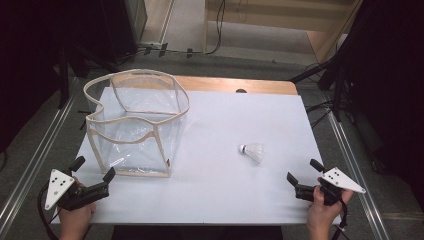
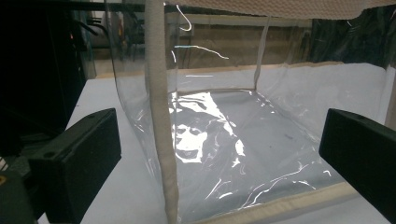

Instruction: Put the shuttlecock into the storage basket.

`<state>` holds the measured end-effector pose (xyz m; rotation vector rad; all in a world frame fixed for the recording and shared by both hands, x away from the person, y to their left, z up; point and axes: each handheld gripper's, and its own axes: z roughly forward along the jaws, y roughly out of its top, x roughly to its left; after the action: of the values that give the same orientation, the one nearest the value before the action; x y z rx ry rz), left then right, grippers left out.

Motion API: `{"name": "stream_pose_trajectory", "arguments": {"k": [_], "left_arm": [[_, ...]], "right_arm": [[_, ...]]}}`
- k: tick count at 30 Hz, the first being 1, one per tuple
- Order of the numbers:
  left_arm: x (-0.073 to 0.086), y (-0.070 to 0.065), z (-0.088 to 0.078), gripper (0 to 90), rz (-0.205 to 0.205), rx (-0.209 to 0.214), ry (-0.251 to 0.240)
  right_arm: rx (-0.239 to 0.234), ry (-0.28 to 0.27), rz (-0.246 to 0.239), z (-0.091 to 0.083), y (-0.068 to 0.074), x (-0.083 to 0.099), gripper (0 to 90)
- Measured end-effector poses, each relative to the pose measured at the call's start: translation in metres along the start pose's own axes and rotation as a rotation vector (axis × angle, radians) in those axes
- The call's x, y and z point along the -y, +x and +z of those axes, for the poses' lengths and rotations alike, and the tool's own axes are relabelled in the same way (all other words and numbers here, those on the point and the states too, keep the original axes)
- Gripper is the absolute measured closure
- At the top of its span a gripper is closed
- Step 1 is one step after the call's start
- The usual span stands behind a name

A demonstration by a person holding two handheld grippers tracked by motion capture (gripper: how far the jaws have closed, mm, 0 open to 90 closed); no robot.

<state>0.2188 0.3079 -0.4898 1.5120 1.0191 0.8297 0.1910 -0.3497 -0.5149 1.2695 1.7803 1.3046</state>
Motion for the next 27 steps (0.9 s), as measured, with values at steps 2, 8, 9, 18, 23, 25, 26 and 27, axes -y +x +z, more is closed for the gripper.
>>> {"name": "stream_pose_trajectory", "arguments": {"k": [2, 8, 9, 18, 23, 25, 26, 27], "left_arm": [[0.0, 0.0, 0.0, 0.0, -0.004, -0.001, 0.0], [0.0, -0.002, 0.001, 0.0, 0.01, -0.001, 0.005], [0.0, -0.002, 0.001, 0.0, 0.015, 0.0, 0.009], [0.0, -0.002, 0.002, 0.0, 0.016, 0.006, 0.024], [0.0, -0.003, 0.002, 0.0, 0.019, 0.009, 0.027], [0.0, -0.003, 0.002, 0.0, 0.022, 0.01, 0.028], [0.0, -0.003, 0.002, 0.0, 0.022, 0.01, 0.028], [0.0, -0.003, 0.002, 0.0, 0.023, 0.011, 0.029]], "right_arm": [[-0.004, 0.003, 0.002, -0.001, 0.001, -0.002, 0.0], [-0.023, 0.016, -0.022, -0.001, 0.009, -0.014, 0.0], [-0.026, 0.013, -0.025, -0.001, 0.011, -0.017, 0.0], [-0.066, 0.013, -0.037, 0.004, 0.027, -0.039, 0.0], [-0.083, 0.013, -0.047, 0.007, 0.033, -0.053, 0.0], [-0.093, 0.017, -0.055, 0.009, 0.035, -0.058, 0.0], [-0.093, 0.017, -0.055, 0.009, 0.035, -0.058, 0.0], [-0.102, 0.023, -0.071, 0.011, 0.038, -0.062, 0.0]]}}
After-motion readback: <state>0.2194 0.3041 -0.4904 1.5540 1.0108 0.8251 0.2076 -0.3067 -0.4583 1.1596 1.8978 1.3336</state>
